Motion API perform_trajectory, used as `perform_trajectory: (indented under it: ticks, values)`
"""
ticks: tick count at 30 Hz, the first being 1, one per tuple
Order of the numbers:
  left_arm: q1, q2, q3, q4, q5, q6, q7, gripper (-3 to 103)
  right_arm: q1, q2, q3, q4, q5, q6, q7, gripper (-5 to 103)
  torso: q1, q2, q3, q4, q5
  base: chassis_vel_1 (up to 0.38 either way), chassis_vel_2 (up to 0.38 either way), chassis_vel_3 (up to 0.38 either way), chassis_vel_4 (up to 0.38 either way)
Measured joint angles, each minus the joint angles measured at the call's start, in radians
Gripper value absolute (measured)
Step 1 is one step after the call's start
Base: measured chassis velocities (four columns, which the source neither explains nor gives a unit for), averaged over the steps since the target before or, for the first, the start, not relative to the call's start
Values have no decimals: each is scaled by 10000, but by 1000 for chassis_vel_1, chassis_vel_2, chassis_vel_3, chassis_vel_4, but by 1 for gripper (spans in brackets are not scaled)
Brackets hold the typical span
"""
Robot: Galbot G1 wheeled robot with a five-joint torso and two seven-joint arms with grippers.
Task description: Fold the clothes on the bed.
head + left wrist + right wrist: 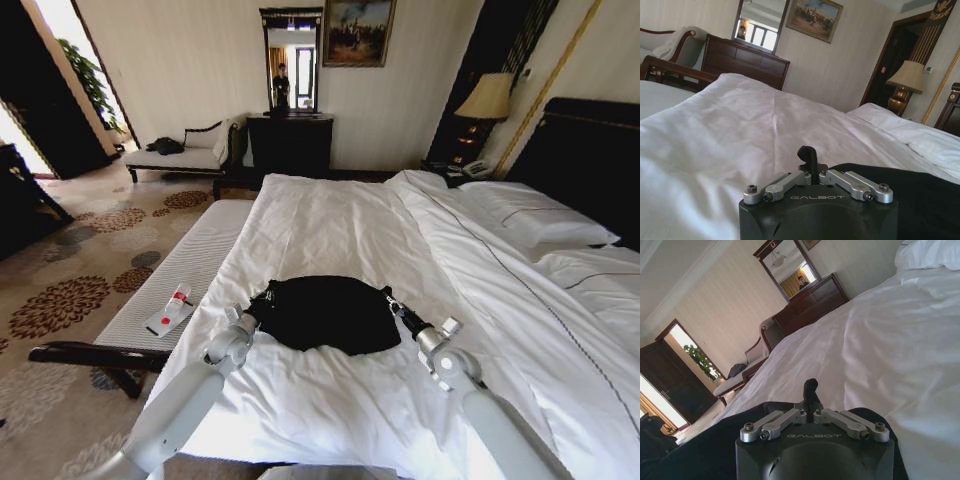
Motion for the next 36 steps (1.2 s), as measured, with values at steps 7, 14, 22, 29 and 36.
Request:
perform_trajectory:
  ticks: [7, 14, 22, 29, 36]
  values:
    - [722, 264, -245, -552, 71, -56, 46, 2, -606, 186, 86, 140, -556, 330, -273, 1, -1, 0, 0, 1, 0, 0, 0, 0, 0]
    - [987, 589, -358, -611, 255, -186, 219, 2, -1123, 232, 263, 188, -1039, 803, -583, 1, 1, -1, 1, 1, 0, 0, 0, 0, 0]
    - [529, 1110, -215, -355, 72, -257, 367, 2, -1685, 278, 544, 370, -1165, 1304, -817, 1, 0, -2, 1, -1, -1, 0, 0, 0, 0]
    - [361, 1956, 220, -460, -16, -301, 556, 2, -1882, 389, 471, 397, -1589, 1531, -917, 1, 1, -3, 1, 2, 2, 0, 0, 0, 0]
    - [677, 2071, 181, -844, 8, -313, 547, 2, -2035, 403, 414, 358, -1771, 1596, -931, 1, 1, -2, 1, 2, 2, 0, 0, 0, 0]
